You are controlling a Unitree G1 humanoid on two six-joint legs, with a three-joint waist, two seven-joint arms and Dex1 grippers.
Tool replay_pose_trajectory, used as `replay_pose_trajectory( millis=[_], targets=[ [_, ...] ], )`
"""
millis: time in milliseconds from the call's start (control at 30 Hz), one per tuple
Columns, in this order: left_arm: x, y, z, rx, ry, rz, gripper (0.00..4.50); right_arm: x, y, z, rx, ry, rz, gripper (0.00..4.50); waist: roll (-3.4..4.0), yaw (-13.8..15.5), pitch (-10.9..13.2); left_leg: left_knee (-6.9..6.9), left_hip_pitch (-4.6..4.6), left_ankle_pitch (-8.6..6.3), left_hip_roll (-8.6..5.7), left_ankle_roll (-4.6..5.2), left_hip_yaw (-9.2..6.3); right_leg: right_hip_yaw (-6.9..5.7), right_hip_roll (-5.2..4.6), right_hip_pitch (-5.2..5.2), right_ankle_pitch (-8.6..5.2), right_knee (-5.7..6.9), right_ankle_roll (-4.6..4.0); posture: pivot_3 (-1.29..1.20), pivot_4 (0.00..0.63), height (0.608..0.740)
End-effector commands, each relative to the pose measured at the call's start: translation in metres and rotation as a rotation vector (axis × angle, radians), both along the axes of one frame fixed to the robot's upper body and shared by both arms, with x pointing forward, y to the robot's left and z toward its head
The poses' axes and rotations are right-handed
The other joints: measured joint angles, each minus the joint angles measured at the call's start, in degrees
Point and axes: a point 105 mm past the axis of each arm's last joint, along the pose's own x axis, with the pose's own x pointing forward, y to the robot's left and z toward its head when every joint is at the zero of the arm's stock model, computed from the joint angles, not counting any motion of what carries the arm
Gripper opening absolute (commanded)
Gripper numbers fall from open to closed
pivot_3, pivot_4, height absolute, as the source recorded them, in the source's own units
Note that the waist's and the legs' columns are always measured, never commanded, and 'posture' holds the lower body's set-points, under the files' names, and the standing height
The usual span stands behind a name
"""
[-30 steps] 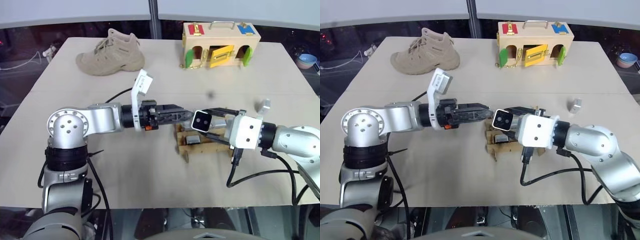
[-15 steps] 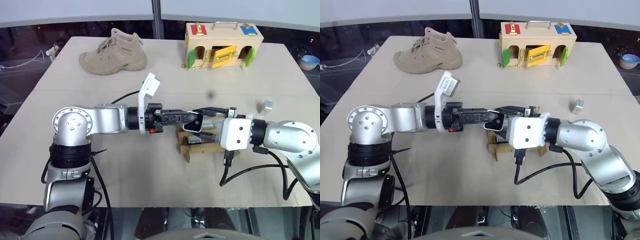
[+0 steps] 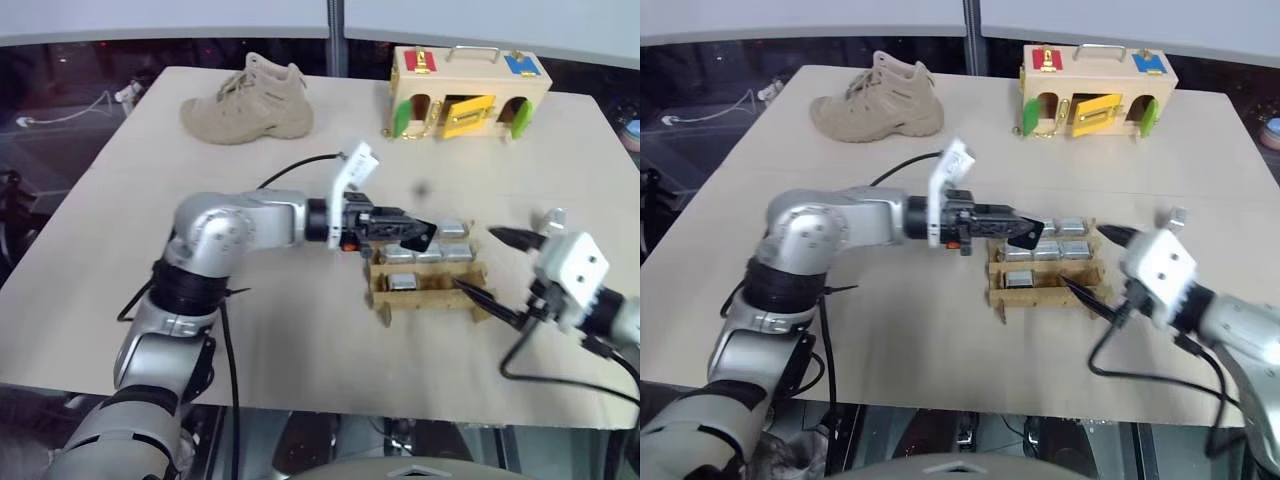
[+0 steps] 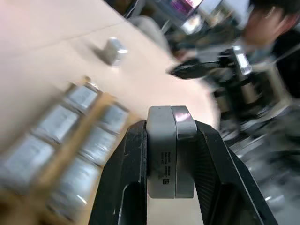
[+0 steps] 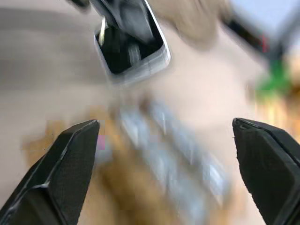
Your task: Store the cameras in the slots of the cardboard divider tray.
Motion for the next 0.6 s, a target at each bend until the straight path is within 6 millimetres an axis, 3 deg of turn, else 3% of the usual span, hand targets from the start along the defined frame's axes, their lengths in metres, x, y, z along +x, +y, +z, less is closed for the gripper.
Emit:
replay_pose_trajectory(
  millis=[33, 267, 600],
  targets=[
    [0.002, -0.026, -0.007, 0.028, -0.148, -0.115, 0.73, -0.025, -0.002, 0.013, 0.034, -0.047, -0.005, 4.50, 0.02, -0.93, -0.01, -0.05, 0.08, 0.00, 0.02, 0.00, 0.05, 0.10, 0.02, 0.00, -0.01, 0.02, 0.01, 0.00, 0.150, 0.740],
    [0.010, -0.034, -0.032, 0.155, -0.264, -0.200, 0.73, -0.040, -0.012, 0.007, 0.053, -0.030, -0.083, 4.50, 0.06, -2.37, -0.02, -0.10, 0.35, 0.01, 0.25, -0.02, 0.15, 0.39, 0.36, -0.01, -0.15, 0.14, 0.24, 0.00, 0.150, 0.740],
    [0.008, -0.023, -0.040, 0.222, -0.301, -0.234, 0.73, -0.046, -0.016, 0.002, 0.054, -0.035, -0.121, 4.50, 0.06, -1.97, -0.02, -0.05, 0.20, -0.02, 0.23, 0.02, 0.15, 0.38, 0.30, -0.05, -0.15, 0.05, 0.25, 0.00, 0.150, 0.740]
  ],
)
